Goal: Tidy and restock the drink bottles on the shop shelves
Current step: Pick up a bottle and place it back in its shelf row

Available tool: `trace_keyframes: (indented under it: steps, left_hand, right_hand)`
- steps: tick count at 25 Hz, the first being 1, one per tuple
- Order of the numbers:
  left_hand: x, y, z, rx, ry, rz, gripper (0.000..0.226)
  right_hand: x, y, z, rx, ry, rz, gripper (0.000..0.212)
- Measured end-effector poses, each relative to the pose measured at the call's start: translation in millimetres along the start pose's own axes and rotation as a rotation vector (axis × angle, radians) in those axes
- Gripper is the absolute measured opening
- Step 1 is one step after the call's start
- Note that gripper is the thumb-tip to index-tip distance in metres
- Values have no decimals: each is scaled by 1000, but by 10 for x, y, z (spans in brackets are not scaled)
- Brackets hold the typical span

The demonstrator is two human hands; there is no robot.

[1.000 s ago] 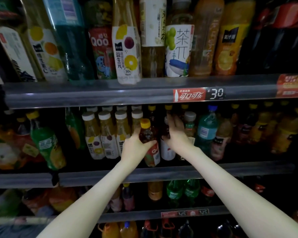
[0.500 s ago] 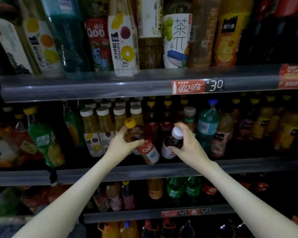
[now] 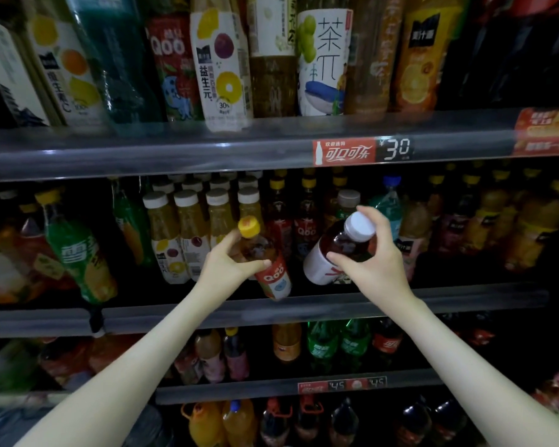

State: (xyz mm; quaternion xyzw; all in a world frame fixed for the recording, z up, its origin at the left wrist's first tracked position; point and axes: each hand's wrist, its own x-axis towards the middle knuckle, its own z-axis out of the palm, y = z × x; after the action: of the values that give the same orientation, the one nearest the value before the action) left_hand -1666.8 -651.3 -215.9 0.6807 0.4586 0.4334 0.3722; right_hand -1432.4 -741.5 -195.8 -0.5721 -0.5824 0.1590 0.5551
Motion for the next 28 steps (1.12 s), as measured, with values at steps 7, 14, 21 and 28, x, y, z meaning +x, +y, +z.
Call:
trace_keyframes:
  steps: [7,14,21,28]
  left_hand:
    - [381,332,678,119,19,44,68]
    - [622,351,983,319,-79,27,77]
    - [-256,685,484,127,-457,77,94]
    - [-564,1182,-311,86,-132,56,72]
  right_hand:
    - [141,-176,-353,-42,-1,58,80]
    - [125,-211,-362,-135,-50,122,82]
    - [69,-646,-252,-66,-177,100,79]
    - [146,-1388,160,138,-347,31,87]
